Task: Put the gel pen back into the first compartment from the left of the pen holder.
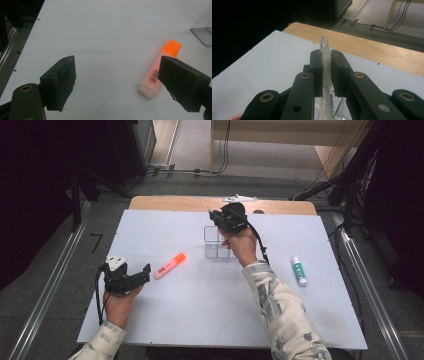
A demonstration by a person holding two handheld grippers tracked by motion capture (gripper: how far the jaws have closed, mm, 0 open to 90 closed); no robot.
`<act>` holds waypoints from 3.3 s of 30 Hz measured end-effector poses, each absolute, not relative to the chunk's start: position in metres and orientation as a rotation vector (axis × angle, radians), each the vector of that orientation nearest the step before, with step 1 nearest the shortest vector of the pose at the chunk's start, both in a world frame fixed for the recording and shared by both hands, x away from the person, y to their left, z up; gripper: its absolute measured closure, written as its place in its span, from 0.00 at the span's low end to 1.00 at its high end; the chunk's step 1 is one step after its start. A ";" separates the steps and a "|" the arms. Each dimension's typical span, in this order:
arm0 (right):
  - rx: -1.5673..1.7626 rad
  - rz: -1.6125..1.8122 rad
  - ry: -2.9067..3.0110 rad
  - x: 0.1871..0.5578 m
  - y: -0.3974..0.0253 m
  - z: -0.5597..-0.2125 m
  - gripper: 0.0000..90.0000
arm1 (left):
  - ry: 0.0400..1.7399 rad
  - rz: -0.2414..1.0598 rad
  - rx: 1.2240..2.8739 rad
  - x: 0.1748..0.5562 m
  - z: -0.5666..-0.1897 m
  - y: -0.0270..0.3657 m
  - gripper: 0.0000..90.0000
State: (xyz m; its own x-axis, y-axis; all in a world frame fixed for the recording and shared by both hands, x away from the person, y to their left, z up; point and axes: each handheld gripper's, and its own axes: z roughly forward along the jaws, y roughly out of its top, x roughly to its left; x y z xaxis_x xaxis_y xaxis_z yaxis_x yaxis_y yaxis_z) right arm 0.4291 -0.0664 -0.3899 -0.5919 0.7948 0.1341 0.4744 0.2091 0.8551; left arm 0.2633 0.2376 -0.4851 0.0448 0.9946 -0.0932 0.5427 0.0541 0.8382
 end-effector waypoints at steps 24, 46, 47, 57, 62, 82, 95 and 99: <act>1.201 1.301 2.136 0.462 -0.032 -0.395 0.88 | 1.591 0.768 1.575 0.264 -0.485 0.240 0.17; 1.195 1.293 2.155 0.467 -0.025 -0.396 0.87 | 1.594 0.767 1.574 0.264 -0.486 0.241 0.17; 1.194 1.297 2.157 0.467 -0.026 -0.396 0.87 | 1.594 0.767 1.575 0.264 -0.486 0.241 0.17; 1.175 1.317 2.160 0.457 -0.033 -0.396 0.87 | 1.594 0.770 1.578 0.264 -0.486 0.241 0.17; 1.159 1.335 2.164 0.449 -0.039 -0.399 0.87 | 1.596 0.768 1.578 0.264 -0.486 0.241 0.17; 1.157 1.363 2.199 0.428 -0.067 -0.414 0.56 | 1.598 0.765 1.583 0.264 -0.487 0.240 0.17; 1.144 1.373 2.187 0.409 -0.090 -0.415 0.40 | 1.592 0.759 1.590 0.265 -0.487 0.239 0.17; 1.147 1.378 2.174 0.401 -0.101 -0.415 0.37 | 1.590 0.748 1.587 0.265 -0.487 0.239 0.17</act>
State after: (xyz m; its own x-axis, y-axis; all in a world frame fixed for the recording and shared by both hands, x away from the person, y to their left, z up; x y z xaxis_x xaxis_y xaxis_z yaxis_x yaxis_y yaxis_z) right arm 0.4010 -0.1009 -0.4150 -0.6251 0.7674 0.1428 0.4564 0.2110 0.8644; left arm 0.2654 0.2386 -0.4874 0.0554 0.9928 -0.1061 0.5507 0.0583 0.8327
